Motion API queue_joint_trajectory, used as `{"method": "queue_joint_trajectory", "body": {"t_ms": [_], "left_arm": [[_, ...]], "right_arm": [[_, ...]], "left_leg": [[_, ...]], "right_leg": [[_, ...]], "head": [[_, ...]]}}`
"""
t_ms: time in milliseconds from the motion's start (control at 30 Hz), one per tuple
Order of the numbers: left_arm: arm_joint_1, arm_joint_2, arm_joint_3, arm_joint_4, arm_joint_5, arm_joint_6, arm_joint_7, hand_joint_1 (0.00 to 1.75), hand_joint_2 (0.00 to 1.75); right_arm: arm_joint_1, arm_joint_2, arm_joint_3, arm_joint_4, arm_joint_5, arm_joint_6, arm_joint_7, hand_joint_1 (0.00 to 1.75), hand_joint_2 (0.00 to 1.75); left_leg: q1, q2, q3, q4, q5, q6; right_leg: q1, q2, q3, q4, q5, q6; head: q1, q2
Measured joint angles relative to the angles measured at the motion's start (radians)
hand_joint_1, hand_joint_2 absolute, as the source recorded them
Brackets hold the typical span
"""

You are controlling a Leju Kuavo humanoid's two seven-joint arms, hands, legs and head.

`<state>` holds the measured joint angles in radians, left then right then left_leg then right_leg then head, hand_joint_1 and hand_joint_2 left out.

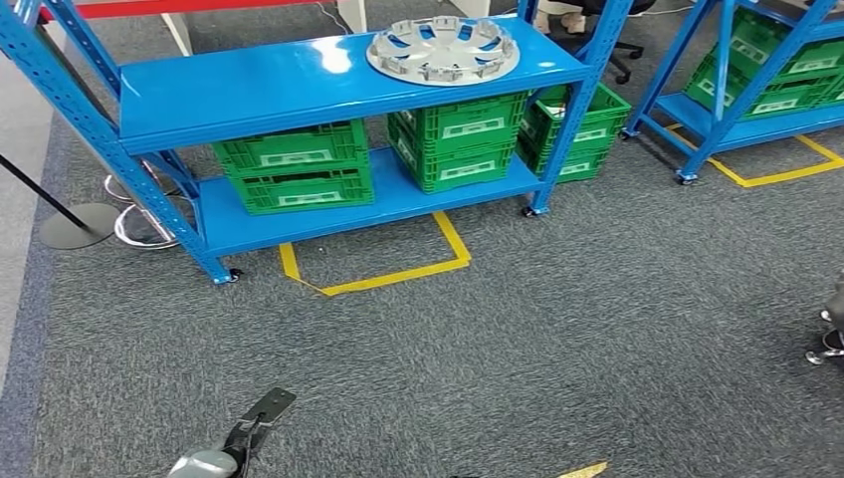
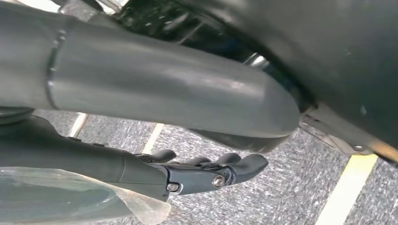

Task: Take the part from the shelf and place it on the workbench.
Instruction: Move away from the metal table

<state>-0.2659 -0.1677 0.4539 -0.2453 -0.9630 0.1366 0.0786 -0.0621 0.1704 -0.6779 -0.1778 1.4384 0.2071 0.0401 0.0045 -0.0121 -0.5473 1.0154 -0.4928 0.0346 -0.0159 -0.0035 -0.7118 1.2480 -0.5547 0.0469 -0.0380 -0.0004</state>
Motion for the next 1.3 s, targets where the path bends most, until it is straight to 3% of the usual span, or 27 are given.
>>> {"method": "queue_joint_trajectory", "body": {"t_ms": [33,100,200,267,333,400,433,467,500,567,633,767,833,900,933,967,1000,1067,1100,1167,1267,1300], "left_arm": [[0.0,0.0,0.0,0.0,0.0,0.0,0.0,0.0,0.0],[-0.001,-0.001,0.0,0.0,-0.001,0.0,0.0,0.0,0.0],[-0.001,0.0,0.0,0.0,0.0,0.0,0.0,0.0,0.0],[-0.001,0.0,0.0,0.0,0.0,0.0,-0.001,0.0,0.0],[-0.002,0.001,0.0,0.0,0.0,0.0,-0.002,0.0,0.0],[0.0,0.001,0.0,0.0,0.0,0.0,-0.003,0.0,0.0],[0.003,0.001,0.0,0.0,0.0,0.0,-0.003,0.0,0.0],[0.005,0.001,0.0,0.0,0.0,-0.001,-0.003,0.0,0.0],[0.006,0.001,0.0,0.0,0.0,-0.001,-0.003,0.0,0.0],[0.006,0.002,0.0,0.0,0.0,-0.001,-0.003,0.0,0.0],[0.006,0.003,0.001,0.0,0.0,-0.001,-0.003,0.0,0.0],[0.007,0.003,0.002,0.0,0.0,-0.001,-0.003,0.0,0.0],[0.003,0.003,0.003,0.0,0.0,0.0,-0.003,0.0,0.0],[0.002,0.002,0.003,0.0,0.0,-0.002,-0.003,0.0,0.0],[0.003,0.002,0.003,0.0,0.0,-0.002,-0.003,0.0,0.0],[0.005,0.001,0.003,0.0,0.0,-0.003,-0.003,0.0,0.0],[0.007,0.001,0.003,0.0,-0.001,-0.003,-0.003,0.0,0.0],[0.007,0.0,0.004,0.0,-0.001,-0.003,-0.003,0.0,0.0],[0.007,0.0,0.004,0.0,-0.001,-0.003,-0.003,0.0,0.0],[0.005,0.0,0.004,0.0,-0.001,-0.003,-0.003,0.0,0.0],[0.003,0.0,0.004,0.0,-0.002,-0.003,-0.003,0.0,0.0],[0.002,0.0,0.004,0.0,-0.002,-0.002,-0.003,0.0,0.0]], "right_arm": [[0.001,0.0,0.0,0.0,0.0,0.0,0.0,0.0,0.0],[0.0,-0.001,0.0,0.0,0.0,0.0,-0.001,0.0,0.0],[0.0,-0.001,0.0,0.0,0.0,0.0,-0.003,0.0,0.0],[0.003,-0.001,0.0,0.0,0.0,0.0,-0.004,0.0,0.0],[0.001,-0.001,0.0,0.0,0.0,0.0,-0.004,0.0,0.0],[0.0,-0.001,0.0,0.0,0.0,0.0,-0.004,0.0,0.0],[0.001,-0.001,0.0,0.0,0.0,0.0,-0.004,0.0,0.0],[0.002,-0.001,0.0,0.0,0.0,0.0,-0.004,0.0,0.0],[0.003,-0.001,0.0,0.0,0.0,0.0,-0.004,0.0,0.0],[0.003,0.0,0.0,0.0,0.0,0.0,-0.004,0.0,0.0],[0.003,0.001,0.0,0.001,0.0,-0.001,-0.005,0.0,0.0],[0.001,0.002,0.0,0.001,0.0,-0.001,-0.005,0.0,0.0],[-0.001,0.002,0.0,0.001,0.0,0.0,-0.006,0.0,0.0],[-0.003,0.002,0.0,0.001,-0.001,0.0,-0.006,0.0,0.0],[-0.003,0.002,0.0,0.001,-0.001,0.0,-0.006,0.0,0.0],[-0.001,0.001,0.0,0.001,-0.001,0.0,-0.005,0.0,0.0],[0.0,0.001,0.0,0.001,-0.002,0.0,-0.005,0.0,0.0],[0.002,0.0,0.0,0.001,-0.002,0.0,-0.005,0.0,0.0],[0.002,-0.001,0.0,0.001,-0.003,0.0,-0.005,0.0,0.0],[0.0,-0.001,0.0,0.001,-0.004,0.0,-0.005,0.0,0.0],[0.003,0.0,0.0,0.001,-0.006,0.0,-0.004,0.0,0.0],[0.002,0.0,0.0,0.001,-0.007,0.0,-0.004,0.0,0.0]], "left_leg": [[0.0,-0.001,0.007,0.0,-0.006,-0.003],[-0.001,-0.003,0.018,0.002,-0.018,-0.012],[-0.004,-0.003,0.023,0.005,-0.026,-0.027],[-0.003,-0.002,0.016,0.039,-0.03,-0.035],[-0.001,0.001,-0.032,0.135,-0.061,-0.045],[0.001,0.003,-0.105,0.252,-0.112,-0.052],[0.001,0.003,-0.131,0.285,-0.123,-0.053],[0.001,0.003,-0.144,0.289,-0.114,-0.052],[0.0,0.003,-0.141,0.257,-0.082,-0.048],[-0.006,0.006,-0.109,0.138,0.01,-0.033],[-0.015,0.012,-0.086,0.049,0.049,-0.017],[-0.015,0.008,-0.058,0.0,0.05,0.0],[-0.011,0.006,-0.039,-0.007,0.042,0.009],[-0.011,0.005,-0.03,-0.007,0.031,0.014],[-0.011,0.004,-0.024,-0.006,0.025,0.015],[-0.011,0.003,-0.017,-0.006,0.018,0.014],[-0.011,0.002,-0.008,-0.006,0.011,0.012],[-0.009,0.001,0.013,-0.005,-0.006,0.005],[-0.01,0.0,0.022,-0.004,-0.015,0.0],[-0.012,0.001,0.031,-0.002,-0.027,-0.013],[-0.013,0.002,0.032,0.018,-0.031,-0.027],[-0.012,0.003,0.016,0.049,-0.032,-0.032]], "right_leg": [[0.0,0.0,0.025,-0.068,0.045,-0.003],[0.003,0.002,0.072,-0.183,0.085,-0.011],[0.006,0.003,0.097,-0.219,0.083,-0.033],[0.002,0.001,0.113,-0.224,0.082,-0.045],[0.0,0.0,0.128,-0.228,0.073,-0.054],[0.001,0.0,0.14,-0.228,0.061,-0.058],[0.001,0.0,0.148,-0.228,0.055,-0.058],[0.002,0.001,0.157,-0.228,0.048,-0.057],[0.003,0.001,0.167,-0.228,0.041,-0.057],[0.005,0.001,0.187,-0.229,0.025,-0.054],[0.006,0.0,0.196,-0.232,0.013,-0.045],[0.006,-0.001,0.193,-0.205,0.017,-0.018],[0.005,0.001,0.143,-0.119,-0.003,-0.01],[0.005,0.002,0.064,-0.004,-0.049,-0.004],[0.004,0.002,0.03,0.033,-0.064,-0.002],[0.004,0.002,0.009,0.042,-0.062,0.0],[0.004,0.002,0.007,0.017,-0.038,0.0],[0.004,0.002,0.042,-0.103,0.052,-0.002],[0.005,0.001,0.061,-0.162,0.075,-0.006],[0.008,0.001,0.087,-0.216,0.088,-0.021],[0.007,0.0,0.105,-0.223,0.086,-0.044],[0.005,0.0,0.113,-0.225,0.084,-0.049]], "head": [[0.0,0.0],[0.001,0.0],[0.001,0.0],[-0.001,0.0],[-0.003,0.0],[-0.004,0.0],[-0.003,0.0],[-0.004,0.0],[-0.004,0.0],[-0.002,0.0],[-0.003,0.0],[-0.003,0.0],[0.001,0.0],[0.004,0.0],[0.005,0.0],[0.005,0.0],[0.005,0.0],[0.006,0.0],[0.007,0.0],[0.006,0.0],[0.004,0.0],[0.003,0.0]]}}
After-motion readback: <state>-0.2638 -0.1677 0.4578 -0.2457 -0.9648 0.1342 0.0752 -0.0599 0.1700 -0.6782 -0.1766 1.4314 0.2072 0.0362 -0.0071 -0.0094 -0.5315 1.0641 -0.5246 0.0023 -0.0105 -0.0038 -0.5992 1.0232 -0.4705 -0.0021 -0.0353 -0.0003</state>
